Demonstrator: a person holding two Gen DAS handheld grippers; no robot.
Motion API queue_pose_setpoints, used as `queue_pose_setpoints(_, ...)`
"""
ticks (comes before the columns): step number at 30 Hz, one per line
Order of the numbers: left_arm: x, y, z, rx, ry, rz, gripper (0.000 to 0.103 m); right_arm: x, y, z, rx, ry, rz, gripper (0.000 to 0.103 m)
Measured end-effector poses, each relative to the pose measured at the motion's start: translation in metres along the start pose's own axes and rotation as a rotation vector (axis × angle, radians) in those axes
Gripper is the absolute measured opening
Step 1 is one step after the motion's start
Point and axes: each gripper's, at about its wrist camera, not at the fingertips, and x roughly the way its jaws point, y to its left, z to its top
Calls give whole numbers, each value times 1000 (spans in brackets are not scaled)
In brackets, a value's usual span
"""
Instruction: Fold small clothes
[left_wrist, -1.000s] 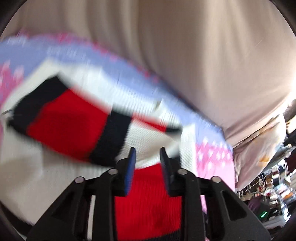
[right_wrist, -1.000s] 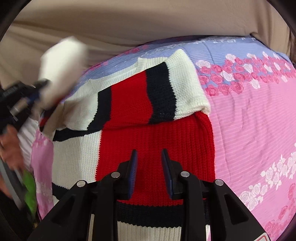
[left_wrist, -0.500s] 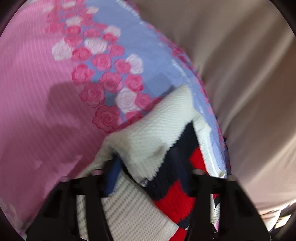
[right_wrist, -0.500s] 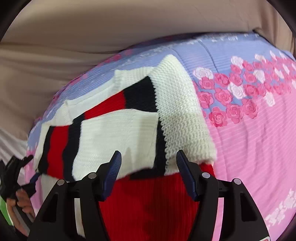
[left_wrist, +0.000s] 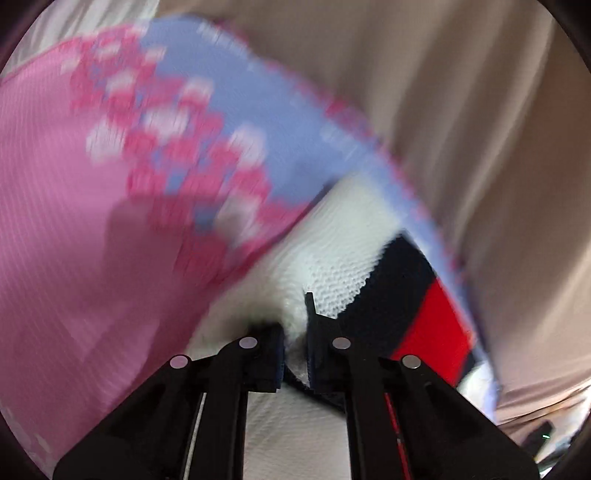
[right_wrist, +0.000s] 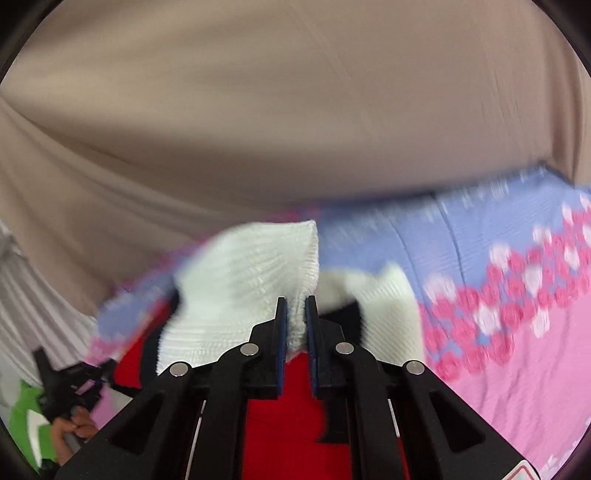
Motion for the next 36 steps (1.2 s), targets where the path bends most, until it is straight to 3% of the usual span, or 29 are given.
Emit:
queue_pose_setpoints(2, -2, 3, -4, 10, -20, 1, 8, 44, -23, -21, 38, 137, -65, 8)
queue_pose_setpoints(8, -5, 0, 0, 42, -34, 22, 8, -3, -8, -9, 34, -33, 51, 8)
queue_pose_setpoints(11, 2, -6, -5, 87, -45, 62, 8, 39, -15, -18, 14, 104, -45, 8)
queue_pose_setpoints(13, 4, -6, -2, 102, -34, 66, 10, 38, -14, -18, 13, 95, -40, 8)
queue_pose_setpoints(15, 1, 0, 3, 81, 4, 23, 13, 23, -10, -13, 44, 87, 9, 9)
queue_pose_setpoints(18, -36, 14, -3, 128, 20, -22, 28, -28, 1, -19, 4, 29, 31, 19)
queue_pose_setpoints(20, -65, 31, -14, 171, 30, -12, 58, -64, -3, -43, -23, 22, 23, 24)
queue_pose_setpoints(21, -82, 48, -25, 185, 46, -3, 61, -78, -8, -59, -21, 34, 34, 35)
queue_pose_setpoints(22, -92, 60, -35, 193, 67, 7, 63, -92, -17, -79, -13, 53, 35, 47)
queue_pose_setpoints(23, -104, 80, -50, 194, 109, 29, 65, -109, -27, -106, 0, 85, 30, 50)
queue_pose_setpoints(27, -137, 133, -100, 142, 203, 90, 65, -140, -67, -210, 65, 248, -17, 51)
queue_pose_setpoints(29, -149, 147, -119, 96, 214, 81, 66, -152, -80, -248, 104, 295, -29, 51)
queue_pose_setpoints(33, -163, 147, -154, 84, 199, 68, 76, -157, -81, -289, 141, 337, 17, 51)
queue_pose_setpoints(36, -165, 142, -171, 95, 192, 61, 78, -155, -72, -293, 104, 302, 36, 62)
